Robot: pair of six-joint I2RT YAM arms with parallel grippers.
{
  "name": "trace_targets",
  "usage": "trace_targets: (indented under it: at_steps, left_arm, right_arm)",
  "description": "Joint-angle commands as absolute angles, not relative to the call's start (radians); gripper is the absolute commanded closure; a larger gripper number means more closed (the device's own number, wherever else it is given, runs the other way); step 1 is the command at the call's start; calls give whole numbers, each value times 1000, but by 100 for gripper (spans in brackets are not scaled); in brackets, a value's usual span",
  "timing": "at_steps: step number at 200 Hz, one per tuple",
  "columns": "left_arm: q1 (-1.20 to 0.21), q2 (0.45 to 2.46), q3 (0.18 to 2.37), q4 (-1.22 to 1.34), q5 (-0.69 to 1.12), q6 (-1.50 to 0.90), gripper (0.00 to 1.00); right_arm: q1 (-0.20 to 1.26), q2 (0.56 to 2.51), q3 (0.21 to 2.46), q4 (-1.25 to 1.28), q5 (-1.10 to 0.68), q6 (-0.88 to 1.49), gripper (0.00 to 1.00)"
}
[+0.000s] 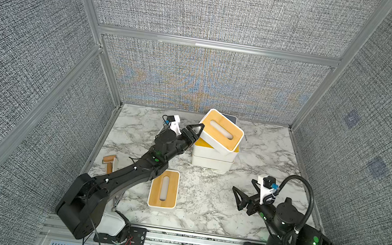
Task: Stack the tissue boxes
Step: Place the tissue box at the tissue box.
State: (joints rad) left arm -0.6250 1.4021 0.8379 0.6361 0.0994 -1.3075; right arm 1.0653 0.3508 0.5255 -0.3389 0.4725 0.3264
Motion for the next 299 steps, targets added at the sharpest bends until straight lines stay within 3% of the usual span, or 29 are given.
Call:
trace_targets:
  at_steps: [1,232,299]
  left_arm:
    - [-623,1423,827,802,51,-1410,94]
    - [-647,1579,821,861,-69,-1520,96]
    - [-658,1562,834,827,-65,-1491,85]
  right_arm:
    - [1065,345,527,-328,475,331,1]
    - [1065,351,527,-324,449,327,1]
    - [1066,353,528,-326,457,326,1]
